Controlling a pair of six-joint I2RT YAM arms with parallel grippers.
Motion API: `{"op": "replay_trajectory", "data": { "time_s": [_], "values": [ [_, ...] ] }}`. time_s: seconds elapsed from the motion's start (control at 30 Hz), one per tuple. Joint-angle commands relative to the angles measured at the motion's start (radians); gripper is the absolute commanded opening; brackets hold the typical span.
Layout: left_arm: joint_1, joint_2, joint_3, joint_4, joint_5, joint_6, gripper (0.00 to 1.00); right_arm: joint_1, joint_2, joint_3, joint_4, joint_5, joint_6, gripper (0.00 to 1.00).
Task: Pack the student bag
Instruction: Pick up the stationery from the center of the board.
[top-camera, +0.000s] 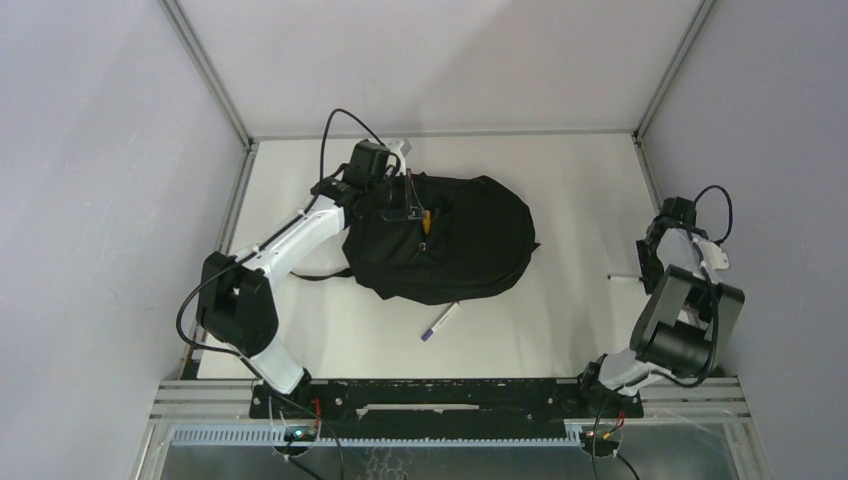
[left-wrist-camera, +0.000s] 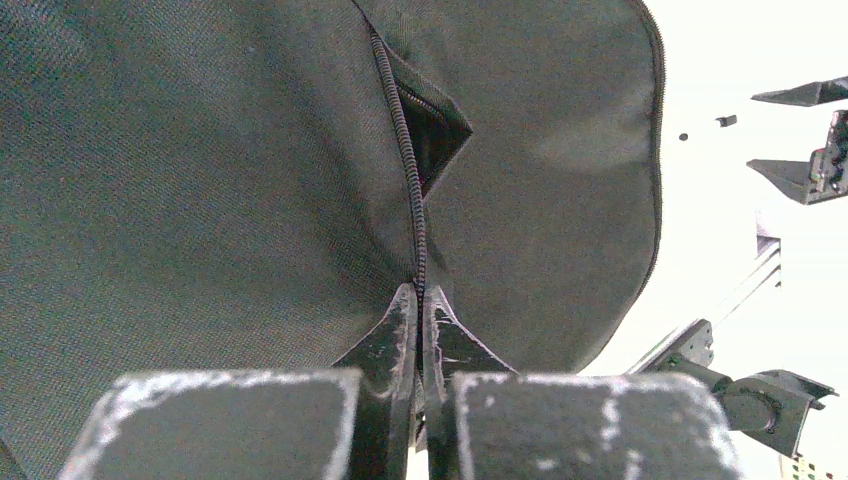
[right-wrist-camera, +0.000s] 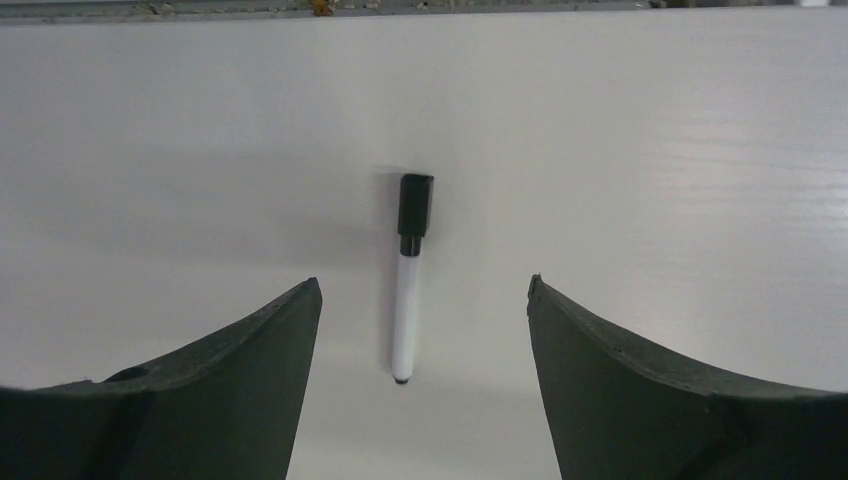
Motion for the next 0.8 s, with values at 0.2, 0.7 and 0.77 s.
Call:
{"op": "replay_trajectory", "data": {
  "time_s": [0.2, 0.7, 0.77],
  "values": [
    [-0.012, -0.041, -0.024, 0.018, 0.043, -0.012, 0.00, -0.054, 0.214, 0.107, 0.105, -0.152, -0.119, 0.84],
    [-0.012, -0.032, -0.022, 0.018, 0.045, -0.013, 0.00, -0.057, 0.238, 0.071, 0.121, -0.131, -0.131, 0.37],
    [-0.012, -0.029, -0.020, 0.018, 0.052, -0.013, 0.00, -0.056, 0.203, 0.039, 0.166, -0.182, -0.150, 0.23]
  ]
}}
